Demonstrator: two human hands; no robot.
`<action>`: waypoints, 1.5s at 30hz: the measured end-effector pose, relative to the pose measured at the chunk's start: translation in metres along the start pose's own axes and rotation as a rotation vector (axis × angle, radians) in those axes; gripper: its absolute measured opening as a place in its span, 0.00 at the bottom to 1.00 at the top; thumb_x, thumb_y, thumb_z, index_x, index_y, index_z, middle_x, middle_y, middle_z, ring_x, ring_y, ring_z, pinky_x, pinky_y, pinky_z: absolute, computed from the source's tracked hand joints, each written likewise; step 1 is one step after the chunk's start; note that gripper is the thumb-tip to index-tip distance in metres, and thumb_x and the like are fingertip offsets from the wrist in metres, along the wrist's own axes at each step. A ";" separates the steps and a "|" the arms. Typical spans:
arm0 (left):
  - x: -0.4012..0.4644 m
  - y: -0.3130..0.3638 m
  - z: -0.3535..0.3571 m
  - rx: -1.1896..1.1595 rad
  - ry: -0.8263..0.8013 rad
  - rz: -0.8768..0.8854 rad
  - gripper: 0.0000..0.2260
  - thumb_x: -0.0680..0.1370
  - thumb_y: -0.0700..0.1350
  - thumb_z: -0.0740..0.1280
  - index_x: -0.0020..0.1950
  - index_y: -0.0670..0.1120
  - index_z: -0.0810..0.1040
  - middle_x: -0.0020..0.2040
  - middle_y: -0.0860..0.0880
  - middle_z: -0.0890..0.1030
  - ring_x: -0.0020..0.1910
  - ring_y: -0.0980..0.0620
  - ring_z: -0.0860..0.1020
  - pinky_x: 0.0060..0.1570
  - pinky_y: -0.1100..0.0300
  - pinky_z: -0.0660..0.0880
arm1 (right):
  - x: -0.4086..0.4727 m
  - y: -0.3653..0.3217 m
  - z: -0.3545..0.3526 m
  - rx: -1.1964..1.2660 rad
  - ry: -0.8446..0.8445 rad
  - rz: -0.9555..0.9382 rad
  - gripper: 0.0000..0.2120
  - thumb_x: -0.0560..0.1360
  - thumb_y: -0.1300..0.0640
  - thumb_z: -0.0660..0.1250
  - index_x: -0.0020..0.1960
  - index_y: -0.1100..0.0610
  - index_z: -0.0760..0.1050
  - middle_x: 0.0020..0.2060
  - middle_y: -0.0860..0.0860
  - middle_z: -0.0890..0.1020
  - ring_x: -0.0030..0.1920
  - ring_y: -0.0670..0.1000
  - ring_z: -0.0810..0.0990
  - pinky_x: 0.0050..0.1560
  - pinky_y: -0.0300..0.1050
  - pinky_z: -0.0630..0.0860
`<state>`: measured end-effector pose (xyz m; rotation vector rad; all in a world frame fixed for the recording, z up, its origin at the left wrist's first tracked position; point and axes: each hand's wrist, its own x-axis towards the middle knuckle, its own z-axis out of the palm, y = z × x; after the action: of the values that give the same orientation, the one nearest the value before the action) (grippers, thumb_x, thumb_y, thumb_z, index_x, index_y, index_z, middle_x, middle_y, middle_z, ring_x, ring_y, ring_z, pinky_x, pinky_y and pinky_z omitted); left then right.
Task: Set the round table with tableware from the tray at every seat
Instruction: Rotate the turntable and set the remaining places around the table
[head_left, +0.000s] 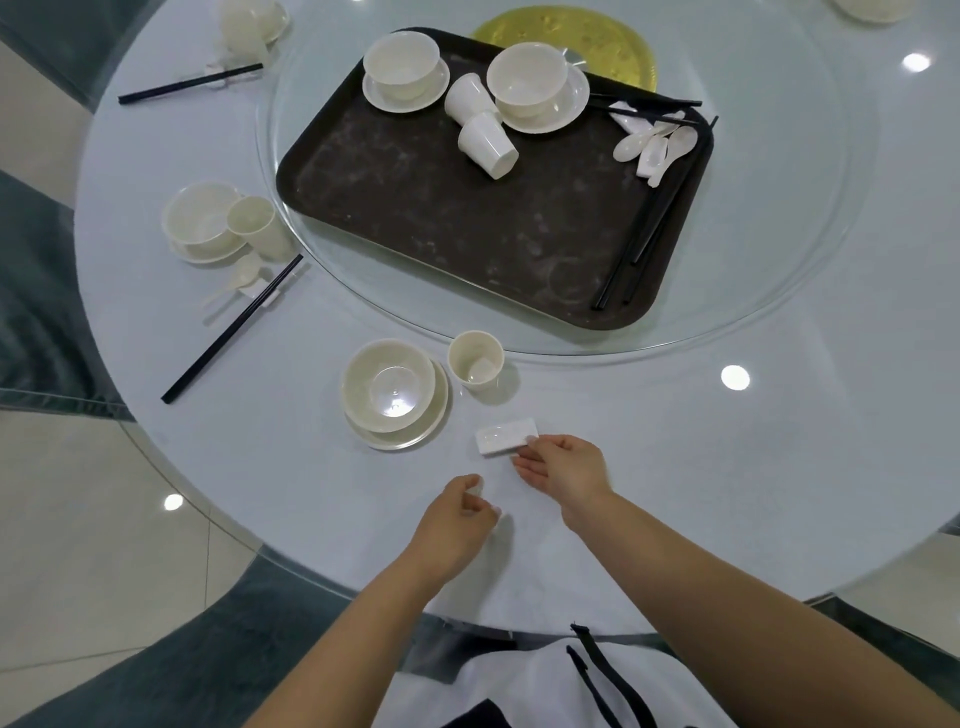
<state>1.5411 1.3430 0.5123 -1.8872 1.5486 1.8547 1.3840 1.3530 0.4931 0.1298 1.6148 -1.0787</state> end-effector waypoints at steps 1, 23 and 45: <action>0.000 0.002 0.000 0.008 -0.007 0.005 0.25 0.79 0.47 0.67 0.74 0.49 0.64 0.52 0.54 0.77 0.52 0.56 0.78 0.44 0.68 0.72 | 0.000 0.000 0.002 -0.008 0.005 -0.002 0.04 0.77 0.63 0.68 0.47 0.65 0.76 0.42 0.60 0.84 0.40 0.54 0.86 0.36 0.40 0.81; 0.018 0.014 -0.021 0.016 0.138 0.072 0.03 0.79 0.47 0.65 0.50 0.55 0.77 0.42 0.53 0.83 0.42 0.53 0.82 0.47 0.55 0.78 | 0.044 -0.147 -0.019 -0.741 0.330 -0.659 0.07 0.77 0.52 0.63 0.50 0.56 0.74 0.41 0.54 0.82 0.40 0.59 0.82 0.48 0.56 0.79; 0.029 0.028 -0.018 0.185 -0.063 0.032 0.09 0.79 0.48 0.64 0.58 0.52 0.77 0.52 0.52 0.81 0.50 0.54 0.80 0.54 0.62 0.75 | 0.082 -0.202 0.006 -0.884 0.247 -0.187 0.08 0.75 0.58 0.64 0.40 0.60 0.71 0.28 0.57 0.79 0.20 0.54 0.79 0.26 0.42 0.80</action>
<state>1.5280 1.3005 0.5099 -1.7180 1.6741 1.6988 1.2394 1.1972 0.5403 -0.4999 2.2216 -0.4069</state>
